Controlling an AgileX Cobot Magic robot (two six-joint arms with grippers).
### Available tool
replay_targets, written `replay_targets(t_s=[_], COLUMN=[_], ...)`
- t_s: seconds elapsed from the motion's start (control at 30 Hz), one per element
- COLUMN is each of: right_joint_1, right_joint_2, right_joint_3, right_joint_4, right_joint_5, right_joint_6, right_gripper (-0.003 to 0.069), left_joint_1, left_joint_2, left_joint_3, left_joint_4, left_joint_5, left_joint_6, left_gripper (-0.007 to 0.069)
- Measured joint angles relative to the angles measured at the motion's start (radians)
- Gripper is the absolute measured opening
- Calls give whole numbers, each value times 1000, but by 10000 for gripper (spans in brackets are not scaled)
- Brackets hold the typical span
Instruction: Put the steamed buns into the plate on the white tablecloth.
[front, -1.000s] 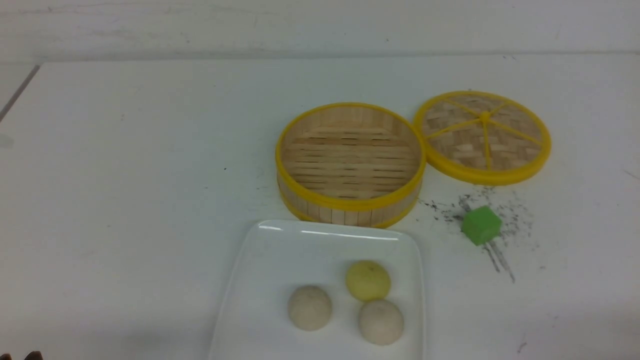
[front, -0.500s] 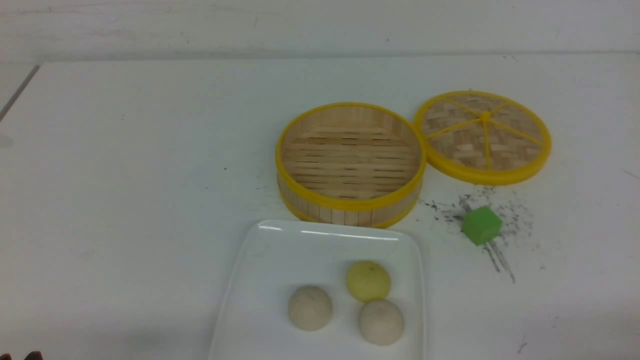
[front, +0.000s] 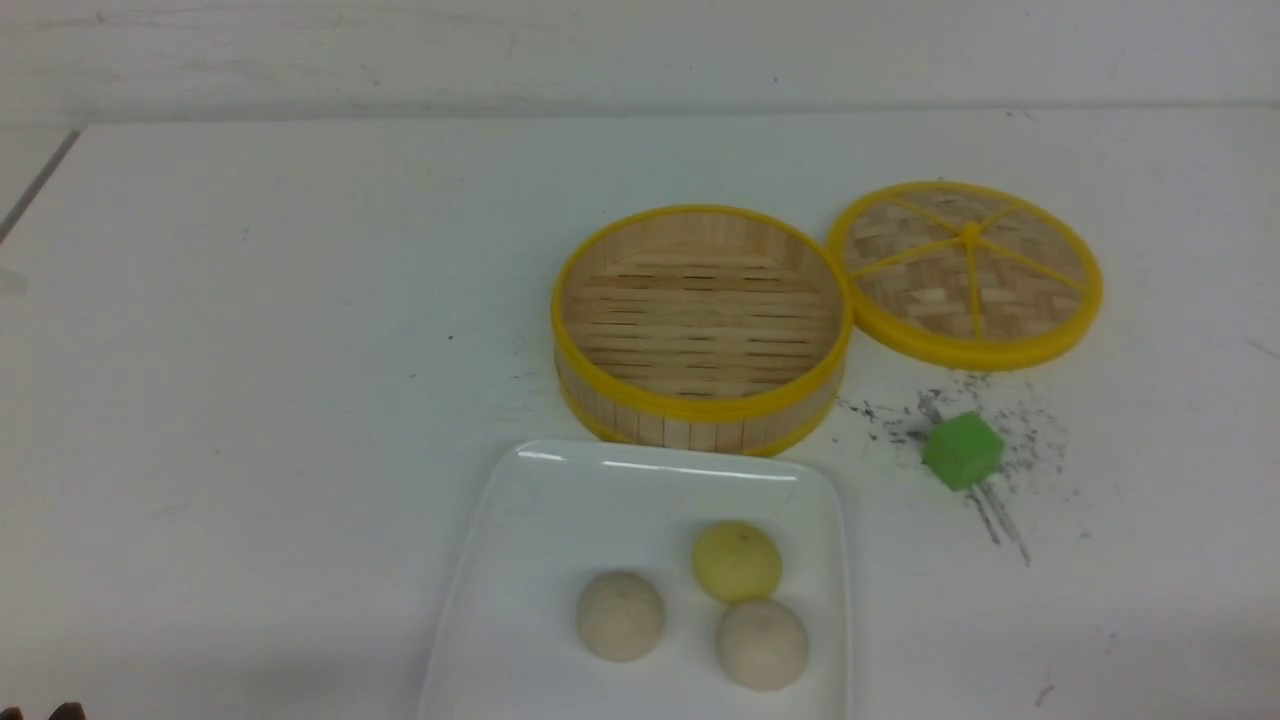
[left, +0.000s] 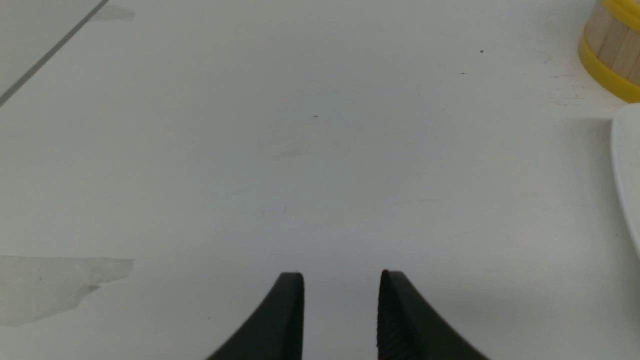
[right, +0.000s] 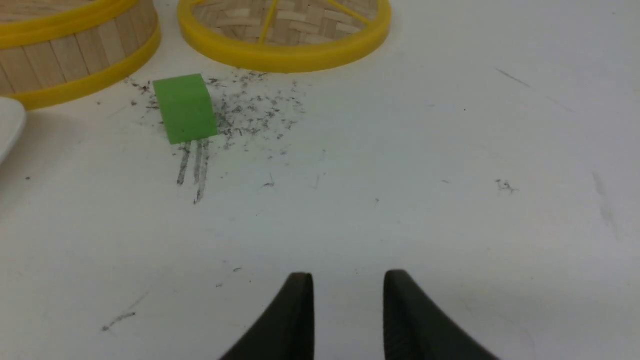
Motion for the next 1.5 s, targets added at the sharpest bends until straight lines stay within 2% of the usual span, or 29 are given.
replay_targets(t_s=[1.5], right_joint_1=[0], right_joint_2=[0], right_joint_3=[0], right_joint_4=[0], right_joint_5=[0], right_joint_6=[0], right_gripper=[239], left_joint_1=[0], left_joint_2=[0], left_joint_3=[0], left_joint_4=[0], left_joint_5=[0], left_joint_6=[0], left_gripper=[241])
